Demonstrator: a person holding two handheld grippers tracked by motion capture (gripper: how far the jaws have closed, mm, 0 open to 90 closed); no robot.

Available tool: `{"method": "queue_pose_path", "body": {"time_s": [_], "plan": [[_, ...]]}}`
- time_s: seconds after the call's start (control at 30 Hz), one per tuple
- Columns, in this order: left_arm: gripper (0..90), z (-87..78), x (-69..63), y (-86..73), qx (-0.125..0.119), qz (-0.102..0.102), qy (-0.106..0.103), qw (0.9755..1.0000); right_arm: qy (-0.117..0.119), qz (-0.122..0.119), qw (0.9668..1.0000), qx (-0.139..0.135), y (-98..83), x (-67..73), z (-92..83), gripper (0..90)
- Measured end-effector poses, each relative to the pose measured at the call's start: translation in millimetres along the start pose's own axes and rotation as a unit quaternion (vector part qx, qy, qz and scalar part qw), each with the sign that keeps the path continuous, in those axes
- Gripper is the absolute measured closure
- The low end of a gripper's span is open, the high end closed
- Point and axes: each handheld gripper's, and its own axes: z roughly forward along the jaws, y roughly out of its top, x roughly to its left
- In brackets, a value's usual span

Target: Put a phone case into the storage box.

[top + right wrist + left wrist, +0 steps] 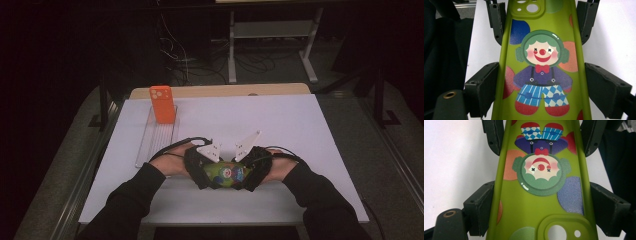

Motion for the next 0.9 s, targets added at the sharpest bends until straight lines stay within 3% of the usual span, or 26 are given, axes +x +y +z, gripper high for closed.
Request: {"method": "queue_pose_path", "body": {"time_s": [0.2, 0.33, 0.4, 0.47, 0.63, 0.67, 0.8, 0.83, 0.9], "plan": [[15.6, -3.3, 2.0, -0.5, -0.003, -0.015, 0.004, 0.9999, 0.009, 0.015, 0.9998, -0.014, -2.3, -2.1, -2.8, 3.8], [15.6, -6.1, 3.1, -0.5, -0.006, -0.036, 0.016, 0.9992, -0.016, 0.029, 0.999, -0.032, -4.9, -6.6, -10.4, 0.1], [15.6, -7.5, 3.3, -0.8, -0.013, -0.058, 0.026, 0.9979, -0.03, 0.023, 0.9983, -0.045, -7.1, -11.2, -14.4, 0.0], [15.6, -10.3, 5.4, -1.0, -0.016, -0.073, 0.039, 0.9965, -0.04, 0.035, 0.9974, -0.048, -9.7, -13.3, -18.8, 0.0], [15.6, -11.4, 8.8, -4.4, -0.01, -0.112, 0.073, 0.991, -0.076, 0.076, 0.992, -0.066, -20.2, -21.4, -29.9, 0.0], [15.6, -10.9, 8.9, -4.8, -0.01, -0.121, 0.079, 0.9895, -0.076, 0.096, 0.9901, -0.068, -21.8, -21.1, -32.1, 0.0], [15.5, -10.0, 11.4, -4.7, -0.009, -0.164, 0.108, 0.9805, -0.095, 0.133, 0.9834, -0.08, -28.9, -26.6, -36.4, 0.0], [15.5, -10.0, 12.1, -4.1, -0.007, -0.168, 0.116, 0.9788, -0.095, 0.155, 0.9791, -0.091, -30.1, -26.7, -37.3, 0.0], [15.5, -9.9, 12.9, -2.2, -0.005, -0.186, 0.133, 0.9736, -0.109, 0.171, 0.9743, -0.099, -33.4, -29.8, -38.1, 0.0]]}}
